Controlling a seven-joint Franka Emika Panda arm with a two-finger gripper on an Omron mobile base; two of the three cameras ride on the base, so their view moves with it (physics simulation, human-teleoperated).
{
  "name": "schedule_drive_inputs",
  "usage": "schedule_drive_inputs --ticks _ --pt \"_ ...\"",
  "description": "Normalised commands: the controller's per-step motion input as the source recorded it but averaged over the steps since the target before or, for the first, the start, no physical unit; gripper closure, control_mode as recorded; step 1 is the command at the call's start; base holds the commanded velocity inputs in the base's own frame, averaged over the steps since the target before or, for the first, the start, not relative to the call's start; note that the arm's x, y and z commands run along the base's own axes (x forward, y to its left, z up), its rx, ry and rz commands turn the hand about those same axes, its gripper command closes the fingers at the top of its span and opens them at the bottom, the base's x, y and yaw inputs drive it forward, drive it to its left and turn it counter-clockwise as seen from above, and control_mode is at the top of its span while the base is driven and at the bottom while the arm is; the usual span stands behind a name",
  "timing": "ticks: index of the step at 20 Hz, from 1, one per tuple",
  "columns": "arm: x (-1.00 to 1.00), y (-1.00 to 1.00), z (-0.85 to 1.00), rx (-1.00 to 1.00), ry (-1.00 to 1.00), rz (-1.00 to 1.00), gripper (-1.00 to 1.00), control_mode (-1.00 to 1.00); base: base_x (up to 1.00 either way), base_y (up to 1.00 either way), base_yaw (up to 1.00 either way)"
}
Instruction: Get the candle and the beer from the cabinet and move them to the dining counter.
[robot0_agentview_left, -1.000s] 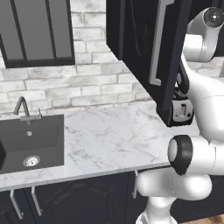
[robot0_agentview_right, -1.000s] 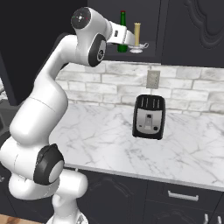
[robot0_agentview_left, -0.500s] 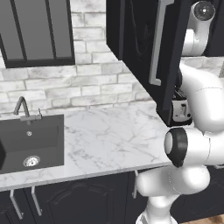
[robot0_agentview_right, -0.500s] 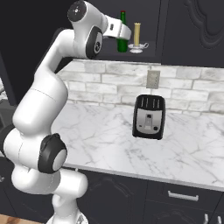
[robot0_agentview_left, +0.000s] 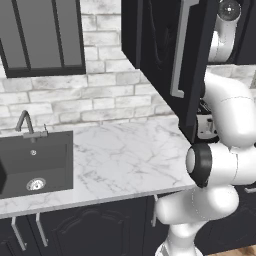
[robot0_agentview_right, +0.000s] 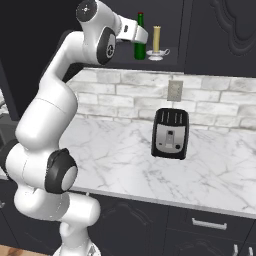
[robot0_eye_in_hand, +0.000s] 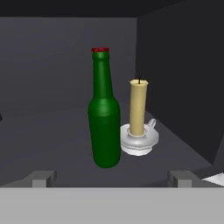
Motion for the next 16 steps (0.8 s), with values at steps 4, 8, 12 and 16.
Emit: schedule_drive_inputs --ticks 4,8,12,16 --pt "0.04 0.0 0.0 0.0 0.0 0.0 -1.0 -1.0 0.0 0.0 0.0" --pt "0.08 0.0 0.0 0.0 -0.03 0.0 -1.0 -1.0 0.0 0.0 0.0" --pt "0.14 0.0 0.0 0.0 -0.13 0.0 -1.0 -1.0 0.0 0.0 0.0" --pt "0.22 0.0 0.0 0.0 -0.11 0.0 -1.0 -1.0 0.0 0.0 0.0"
